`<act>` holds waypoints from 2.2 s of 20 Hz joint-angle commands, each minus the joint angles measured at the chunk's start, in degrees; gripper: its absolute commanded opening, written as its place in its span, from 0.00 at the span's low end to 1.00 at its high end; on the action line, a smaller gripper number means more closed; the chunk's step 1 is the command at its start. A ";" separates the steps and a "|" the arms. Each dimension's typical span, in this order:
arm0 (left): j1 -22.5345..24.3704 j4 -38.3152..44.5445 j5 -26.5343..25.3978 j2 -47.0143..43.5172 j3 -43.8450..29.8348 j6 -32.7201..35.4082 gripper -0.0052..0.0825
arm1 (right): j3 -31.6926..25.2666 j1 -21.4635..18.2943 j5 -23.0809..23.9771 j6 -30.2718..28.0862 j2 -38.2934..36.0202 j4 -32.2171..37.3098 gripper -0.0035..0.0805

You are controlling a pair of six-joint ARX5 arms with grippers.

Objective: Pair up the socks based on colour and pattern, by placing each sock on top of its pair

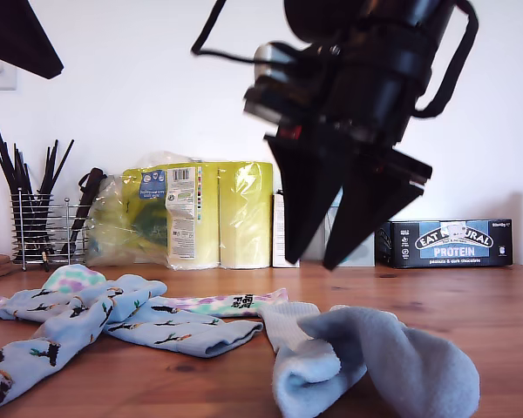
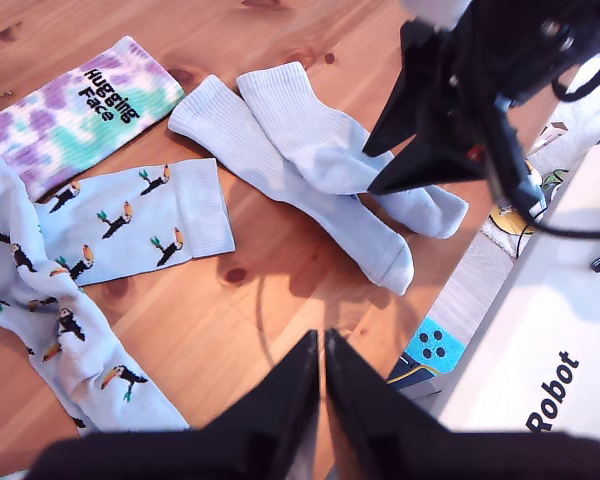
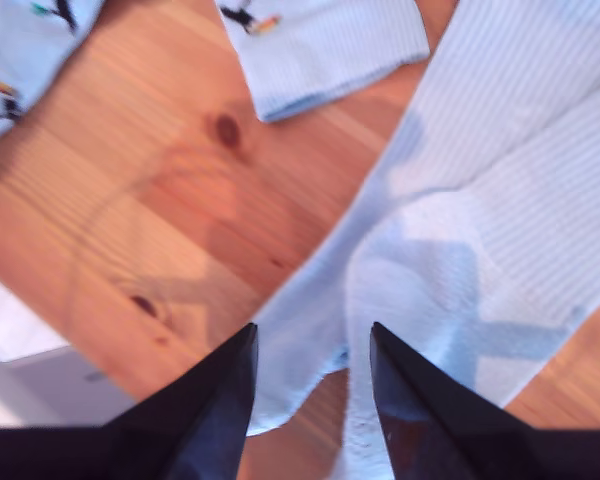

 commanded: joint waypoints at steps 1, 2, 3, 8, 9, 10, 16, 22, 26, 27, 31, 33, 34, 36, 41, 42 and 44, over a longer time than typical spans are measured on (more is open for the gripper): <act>-0.07 0.31 0.28 -0.11 -0.57 -0.15 0.04 | -0.24 1.09 2.43 0.57 3.63 -0.74 0.43; -0.07 0.28 0.28 -0.11 -0.57 -0.15 0.04 | -0.20 1.84 3.85 0.55 4.59 -1.33 0.43; -0.07 0.28 0.28 -0.11 -0.57 -0.15 0.04 | -0.15 2.58 5.42 0.48 5.51 -1.77 0.43; -0.07 0.11 1.25 -0.11 -0.57 -0.17 0.04 | -0.09 3.91 8.55 0.57 7.89 -3.48 0.40; -0.07 0.04 1.46 -0.11 -0.57 -0.17 0.04 | -0.02 3.93 8.52 0.61 7.89 -3.58 0.32; -0.07 -0.07 1.77 -0.11 -0.57 -0.15 0.04 | 0.37 3.91 8.57 0.72 7.89 -3.76 0.20; -0.07 -0.28 2.40 -0.11 -0.57 -0.15 0.04 | 8.94 3.91 11.10 0.74 7.87 -10.05 0.03; -0.07 -1.84 2.40 -0.11 -0.57 -0.13 0.04 | 13.66 5.09 11.10 0.79 7.89 -12.20 0.03; -0.07 -2.49 2.43 -0.11 -0.57 -0.13 0.04 | 13.66 5.92 10.21 0.90 8.31 -12.15 0.03; -0.07 -2.75 2.40 -0.11 -0.57 -0.13 0.04 | 13.66 5.92 9.29 0.96 8.68 -12.70 0.03; -0.07 -3.39 2.43 -0.11 -0.57 -0.13 0.04 | 13.64 6.97 6.03 0.87 11.93 -15.61 0.10; -0.07 -3.54 2.43 -0.11 -0.57 -0.13 0.04 | 13.64 7.19 4.15 0.66 13.79 -17.55 0.34; -0.07 -3.54 2.40 -0.11 -0.57 -0.13 0.04 | 13.64 7.32 3.37 0.02 14.19 -17.66 0.44; -0.07 -3.28 2.38 -0.11 -0.57 -0.11 0.04 | 13.68 7.56 3.17 -0.57 13.62 -16.98 0.48; -0.07 -1.31 2.34 -0.11 -0.57 -0.09 0.04 | 13.81 6.05 1.66 -0.66 6.86 -17.00 0.48; -0.07 -0.76 2.32 -0.11 -0.57 -0.09 0.04 | 13.81 5.73 1.66 -0.66 5.18 -17.53 0.48; -0.04 0.37 1.62 -0.11 -0.57 0.20 0.04 | 13.79 5.55 2.21 -0.68 2.05 -17.33 0.45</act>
